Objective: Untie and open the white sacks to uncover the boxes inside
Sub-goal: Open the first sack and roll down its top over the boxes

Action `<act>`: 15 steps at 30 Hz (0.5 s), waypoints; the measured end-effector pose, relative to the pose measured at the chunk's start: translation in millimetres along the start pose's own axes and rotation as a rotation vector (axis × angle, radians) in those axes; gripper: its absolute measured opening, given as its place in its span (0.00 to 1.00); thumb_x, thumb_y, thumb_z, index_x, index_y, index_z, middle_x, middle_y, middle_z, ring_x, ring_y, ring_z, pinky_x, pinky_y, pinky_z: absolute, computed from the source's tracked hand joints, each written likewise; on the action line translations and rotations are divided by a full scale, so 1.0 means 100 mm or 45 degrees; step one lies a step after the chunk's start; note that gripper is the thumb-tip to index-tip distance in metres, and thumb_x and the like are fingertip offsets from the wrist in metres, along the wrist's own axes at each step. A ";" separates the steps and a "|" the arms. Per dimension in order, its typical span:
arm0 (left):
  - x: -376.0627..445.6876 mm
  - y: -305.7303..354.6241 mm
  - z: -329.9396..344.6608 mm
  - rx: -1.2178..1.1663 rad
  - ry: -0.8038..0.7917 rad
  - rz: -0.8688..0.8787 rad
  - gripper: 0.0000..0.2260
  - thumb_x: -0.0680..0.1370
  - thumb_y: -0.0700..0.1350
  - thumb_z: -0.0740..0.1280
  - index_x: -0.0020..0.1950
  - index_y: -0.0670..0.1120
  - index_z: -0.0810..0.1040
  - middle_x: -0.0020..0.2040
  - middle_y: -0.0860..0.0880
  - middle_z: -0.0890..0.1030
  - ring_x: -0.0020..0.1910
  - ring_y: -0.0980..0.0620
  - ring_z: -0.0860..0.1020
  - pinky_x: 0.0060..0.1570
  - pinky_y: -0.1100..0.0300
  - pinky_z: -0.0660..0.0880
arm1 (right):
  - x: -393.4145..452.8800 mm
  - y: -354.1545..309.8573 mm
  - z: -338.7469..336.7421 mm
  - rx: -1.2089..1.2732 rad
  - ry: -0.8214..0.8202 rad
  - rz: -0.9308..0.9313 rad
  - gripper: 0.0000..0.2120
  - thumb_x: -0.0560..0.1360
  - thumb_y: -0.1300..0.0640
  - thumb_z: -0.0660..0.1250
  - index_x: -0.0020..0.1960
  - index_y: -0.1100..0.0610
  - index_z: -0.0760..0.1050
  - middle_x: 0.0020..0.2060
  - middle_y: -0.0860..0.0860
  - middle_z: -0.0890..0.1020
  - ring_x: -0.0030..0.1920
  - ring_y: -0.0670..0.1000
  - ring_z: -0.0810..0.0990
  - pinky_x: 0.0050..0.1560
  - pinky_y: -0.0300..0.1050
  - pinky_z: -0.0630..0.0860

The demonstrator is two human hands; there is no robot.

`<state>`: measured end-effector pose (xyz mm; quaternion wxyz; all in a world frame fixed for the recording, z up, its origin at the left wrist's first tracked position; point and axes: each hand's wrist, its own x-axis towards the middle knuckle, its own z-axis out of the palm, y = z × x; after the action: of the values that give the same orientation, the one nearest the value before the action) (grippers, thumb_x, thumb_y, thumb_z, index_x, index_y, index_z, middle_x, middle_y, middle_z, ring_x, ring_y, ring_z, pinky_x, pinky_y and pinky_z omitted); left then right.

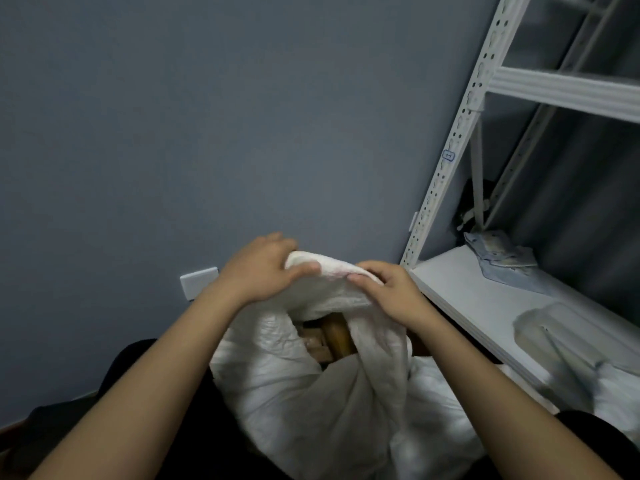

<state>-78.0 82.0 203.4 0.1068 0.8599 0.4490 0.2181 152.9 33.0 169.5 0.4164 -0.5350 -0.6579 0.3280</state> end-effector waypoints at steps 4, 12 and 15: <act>0.10 0.13 0.15 -0.185 -0.076 0.173 0.15 0.76 0.61 0.62 0.48 0.51 0.79 0.41 0.57 0.78 0.43 0.54 0.77 0.44 0.53 0.74 | -0.04 0.05 0.02 0.382 -0.197 0.252 0.11 0.73 0.55 0.70 0.53 0.59 0.81 0.45 0.52 0.84 0.46 0.46 0.82 0.48 0.37 0.77; 0.28 0.10 0.40 0.269 -0.030 0.345 0.22 0.77 0.65 0.54 0.41 0.49 0.75 0.37 0.54 0.74 0.42 0.49 0.76 0.37 0.57 0.66 | -0.04 0.26 0.02 0.352 -0.148 0.343 0.14 0.73 0.50 0.68 0.52 0.59 0.81 0.44 0.53 0.84 0.45 0.48 0.82 0.49 0.42 0.76; 0.44 -0.09 0.39 0.248 0.011 0.141 0.28 0.75 0.67 0.48 0.39 0.46 0.75 0.37 0.50 0.77 0.42 0.47 0.77 0.38 0.55 0.70 | -0.01 0.35 0.00 -0.049 0.085 0.264 0.07 0.75 0.53 0.70 0.51 0.55 0.80 0.43 0.47 0.82 0.44 0.45 0.79 0.47 0.40 0.74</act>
<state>-44.4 123.3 177.8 0.0085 0.8888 0.4202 0.1825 168.2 39.6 138.6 0.3915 -0.6188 -0.5908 0.3386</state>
